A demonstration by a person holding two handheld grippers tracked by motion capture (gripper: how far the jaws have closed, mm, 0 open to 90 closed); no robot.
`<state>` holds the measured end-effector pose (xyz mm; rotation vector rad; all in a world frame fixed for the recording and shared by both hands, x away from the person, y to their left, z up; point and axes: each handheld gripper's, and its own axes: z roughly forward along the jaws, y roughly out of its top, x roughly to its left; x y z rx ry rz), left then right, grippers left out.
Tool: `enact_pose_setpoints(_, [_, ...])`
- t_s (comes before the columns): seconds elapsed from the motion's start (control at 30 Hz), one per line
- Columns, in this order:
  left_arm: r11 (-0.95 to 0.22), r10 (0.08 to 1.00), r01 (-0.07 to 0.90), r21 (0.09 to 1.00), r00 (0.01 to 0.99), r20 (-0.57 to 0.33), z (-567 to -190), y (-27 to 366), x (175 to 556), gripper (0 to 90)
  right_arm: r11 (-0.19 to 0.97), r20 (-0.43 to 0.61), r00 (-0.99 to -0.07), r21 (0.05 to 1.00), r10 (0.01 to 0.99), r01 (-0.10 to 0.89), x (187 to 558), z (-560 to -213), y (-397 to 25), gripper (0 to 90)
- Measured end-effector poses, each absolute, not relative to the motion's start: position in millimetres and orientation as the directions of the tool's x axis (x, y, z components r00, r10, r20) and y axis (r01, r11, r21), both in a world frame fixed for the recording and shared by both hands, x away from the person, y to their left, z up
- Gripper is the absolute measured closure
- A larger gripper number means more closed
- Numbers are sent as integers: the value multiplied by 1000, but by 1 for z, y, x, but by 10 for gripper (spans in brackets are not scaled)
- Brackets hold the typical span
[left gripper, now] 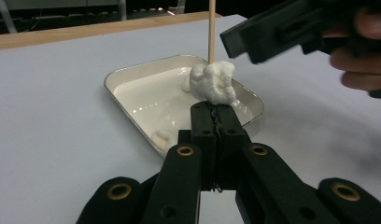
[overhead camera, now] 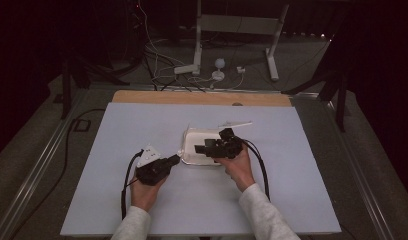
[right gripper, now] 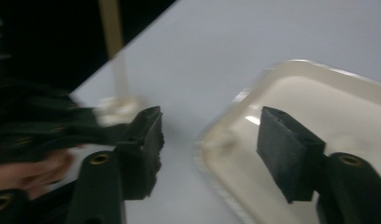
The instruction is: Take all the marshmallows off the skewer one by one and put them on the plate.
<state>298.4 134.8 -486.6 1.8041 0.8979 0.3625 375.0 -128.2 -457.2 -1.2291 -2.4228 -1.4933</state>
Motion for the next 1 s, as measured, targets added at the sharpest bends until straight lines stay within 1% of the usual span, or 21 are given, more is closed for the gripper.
enact_pose_setpoints(0.03, [-179, 721, 406, 896, 673, -161, -487, 135, 298, 900, 223, 426, -696, 738, 578, 636, 372, -456, -126, 421])
enact_pose_setpoints(0.07, [-177, 723, 406, 897, 672, -162, -487, 134, 298, 900, 231, 435, -719, 746, 542, 625, 366, -454, -120, 453])
enact_pose_setpoints(0.1, [-177, 724, 406, 896, 671, -161, -486, 134, 298, 900, 231, 435, -719, 746, 542, 625, 366, -454, -120, 453])
enact_pose_setpoints(0.13, [-176, 725, 407, 896, 670, -162, -486, 134, 298, 900, 233, 447, -733, 749, 513, 620, 361, -452, -115, 484])
enact_pose_setpoints(0.23, [-175, 727, 407, 896, 668, -161, -486, 134, 298, 900, 245, 452, -752, 754, 479, 609, 357, -451, -107, 522])
enact_pose_setpoints(0.5, [-194, 720, 400, 896, 678, -147, -486, 130, 297, 900, 232, 499, -744, 738, 445, 634, 357, -455, -97, 547])
enact_pose_setpoints(0.87, [-231, 716, 383, 894, 690, -111, -484, 124, 295, 900, 219, 520, -722, 721, 456, 658, 360, -459, -91, 571])
enact_pose_setpoints(0.93, [-237, 712, 379, 894, 694, -105, -484, 121, 294, 900, 220, 522, -719, 718, 458, 661, 360, -460, -90, 602])
enact_pose_setpoints(1.0, [-241, 707, 375, 895, 700, -103, -484, 120, 294, 900, 214, 526, -716, 717, 458, 663, 360, -460, -89, 673])
